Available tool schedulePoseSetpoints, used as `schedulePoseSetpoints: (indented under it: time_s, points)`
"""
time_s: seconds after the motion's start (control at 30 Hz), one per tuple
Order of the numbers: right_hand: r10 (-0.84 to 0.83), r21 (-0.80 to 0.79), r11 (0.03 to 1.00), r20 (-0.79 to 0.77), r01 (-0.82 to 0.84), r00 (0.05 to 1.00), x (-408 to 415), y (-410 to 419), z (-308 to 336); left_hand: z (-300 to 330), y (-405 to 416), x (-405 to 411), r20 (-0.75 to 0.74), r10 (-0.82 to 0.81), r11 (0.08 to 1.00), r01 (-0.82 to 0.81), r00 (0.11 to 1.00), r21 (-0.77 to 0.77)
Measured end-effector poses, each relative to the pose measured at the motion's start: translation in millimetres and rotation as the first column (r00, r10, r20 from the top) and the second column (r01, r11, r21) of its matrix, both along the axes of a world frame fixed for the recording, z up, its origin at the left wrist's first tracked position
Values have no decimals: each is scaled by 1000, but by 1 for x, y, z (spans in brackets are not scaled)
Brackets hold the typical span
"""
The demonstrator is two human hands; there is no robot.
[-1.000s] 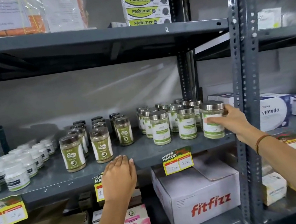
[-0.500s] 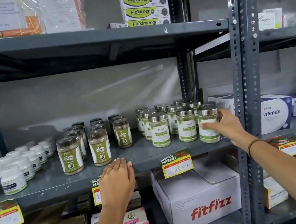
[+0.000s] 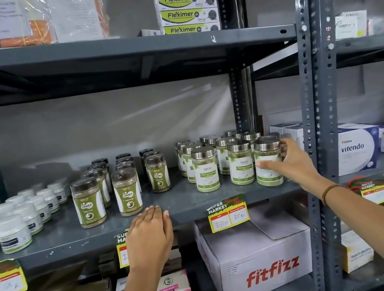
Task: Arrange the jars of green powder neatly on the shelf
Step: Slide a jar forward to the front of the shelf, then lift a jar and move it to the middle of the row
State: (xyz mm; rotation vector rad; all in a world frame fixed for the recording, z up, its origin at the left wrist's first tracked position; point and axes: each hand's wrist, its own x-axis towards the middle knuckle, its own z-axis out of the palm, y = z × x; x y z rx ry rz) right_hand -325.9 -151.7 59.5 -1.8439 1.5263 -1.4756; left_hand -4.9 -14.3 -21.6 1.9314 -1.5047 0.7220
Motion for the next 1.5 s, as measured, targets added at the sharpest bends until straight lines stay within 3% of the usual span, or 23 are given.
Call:
schedulePoseSetpoints:
  time_s: [0.27,0.33,0.43,0.5,0.57,0.7,1.07,1.17,1.27,1.37,1.5]
  points:
    - [-57,-197,977,149,86,987,-8,-4,35,-1,0,0,-17,-6,1000,6,1000,-4]
    - [-85,-211,972,88,102,993,-11,-16,58,-2,0,0,-19,-4,1000,4,1000,-11]
    - [-72,-83,995,-207,56,976,-13,-34,93,-1,0,0,-8,-2,1000,2,1000,-15]
    - [-29,25,999,-429,44,903,-8,-42,109,-2,-1,1,-2,2,1000,-2,1000,-10]
    - [55,150,988,-550,34,834,-1,-51,119,-3,-2,1,2,5,1000,-5,1000,-6]
    - [229,456,887,-579,78,782,11,-74,127,-4,-4,2,-3,21,1000,-21,1000,-16]
    - [333,625,739,-664,252,669,18,-87,134,-4,-3,3,12,21,999,-20,1000,-33]
    - [292,562,783,-711,267,639,17,-83,137,-4,-3,4,15,14,999,-13,1000,-37]
    - [130,355,897,-782,264,610,13,-78,146,-4,-3,4,21,12,999,-11,1000,-37]
    - [47,242,931,-822,273,567,13,-61,160,-4,-3,4,28,9,1000,-8,1000,-25]
    - [-135,-9,960,-890,279,436,12,-36,187,-3,-2,4,30,5,1000,-5,1000,-30]
